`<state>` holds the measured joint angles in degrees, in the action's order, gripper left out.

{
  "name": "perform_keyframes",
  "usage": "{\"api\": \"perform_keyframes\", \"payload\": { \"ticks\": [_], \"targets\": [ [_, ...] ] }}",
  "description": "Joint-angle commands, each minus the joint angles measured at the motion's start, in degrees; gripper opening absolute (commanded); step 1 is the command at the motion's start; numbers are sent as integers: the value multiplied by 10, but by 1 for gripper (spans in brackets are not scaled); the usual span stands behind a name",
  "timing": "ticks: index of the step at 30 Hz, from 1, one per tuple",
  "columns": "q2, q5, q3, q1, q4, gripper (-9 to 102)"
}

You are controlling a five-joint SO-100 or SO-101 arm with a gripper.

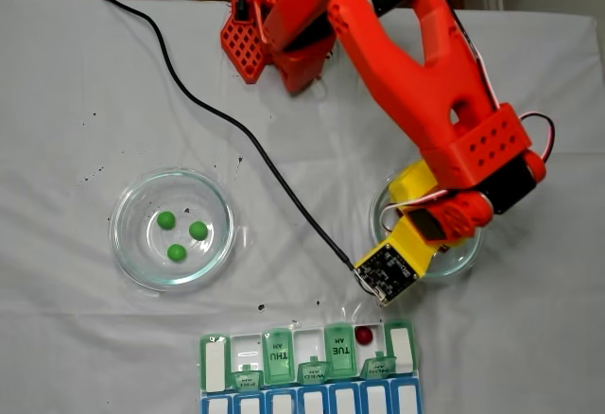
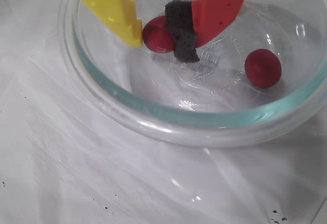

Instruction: Sort medicines into box.

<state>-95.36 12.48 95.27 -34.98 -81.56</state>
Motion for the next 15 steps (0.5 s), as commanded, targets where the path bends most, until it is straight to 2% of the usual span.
{"api": "perform_keyframes", "payload": {
  "ticks": [1,7,11,15],
  "targets": [
    [-73,-8,2,-2,34,0],
    [-23,-36,-73,-38,-15,0],
    [-9,-32,-101,-41,-79,0],
    [-142,-25,25,-44,-2,0]
  ]
}}
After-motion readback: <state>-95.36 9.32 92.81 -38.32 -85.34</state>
